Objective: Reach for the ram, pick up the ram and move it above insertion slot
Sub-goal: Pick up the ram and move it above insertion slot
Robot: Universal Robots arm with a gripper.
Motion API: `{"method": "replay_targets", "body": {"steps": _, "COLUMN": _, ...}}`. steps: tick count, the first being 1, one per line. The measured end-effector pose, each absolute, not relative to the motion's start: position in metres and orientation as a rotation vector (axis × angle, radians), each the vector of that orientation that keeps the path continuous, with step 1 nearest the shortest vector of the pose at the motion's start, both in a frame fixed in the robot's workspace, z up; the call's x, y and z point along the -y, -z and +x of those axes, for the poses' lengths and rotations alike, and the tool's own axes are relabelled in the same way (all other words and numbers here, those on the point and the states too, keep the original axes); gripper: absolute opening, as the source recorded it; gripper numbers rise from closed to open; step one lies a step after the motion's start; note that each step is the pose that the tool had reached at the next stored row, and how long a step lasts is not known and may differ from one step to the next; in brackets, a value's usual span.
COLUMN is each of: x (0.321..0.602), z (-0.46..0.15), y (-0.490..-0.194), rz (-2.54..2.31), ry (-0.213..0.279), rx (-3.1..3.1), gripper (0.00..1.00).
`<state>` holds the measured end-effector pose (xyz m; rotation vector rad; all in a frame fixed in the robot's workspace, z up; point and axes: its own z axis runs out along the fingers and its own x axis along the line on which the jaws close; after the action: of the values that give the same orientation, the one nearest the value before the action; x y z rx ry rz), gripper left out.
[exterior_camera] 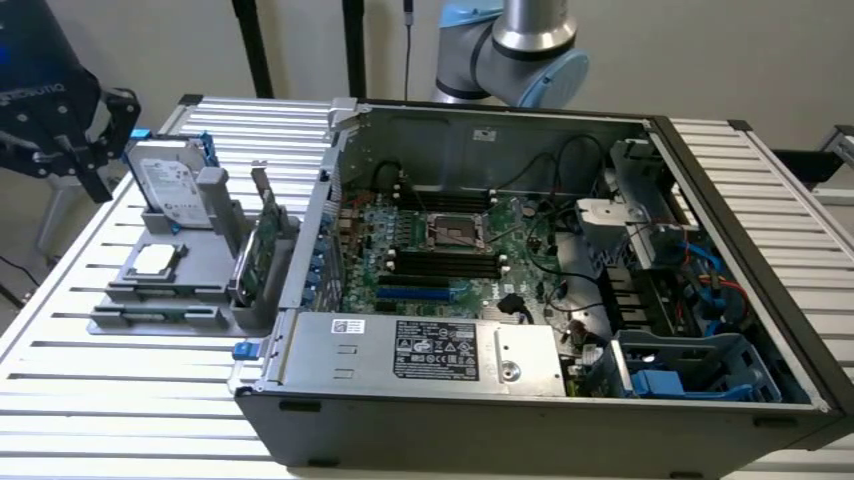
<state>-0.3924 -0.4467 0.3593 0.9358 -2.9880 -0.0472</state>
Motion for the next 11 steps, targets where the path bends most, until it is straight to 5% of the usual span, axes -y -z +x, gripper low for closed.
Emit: {"method": "replay_targets", "body": {"steps": 11, "x": 0.4467, "z": -0.3924, "y": -0.3593, "rz": 1.230, "ry": 0.045, "rx": 2.876, "gripper": 0.11}}
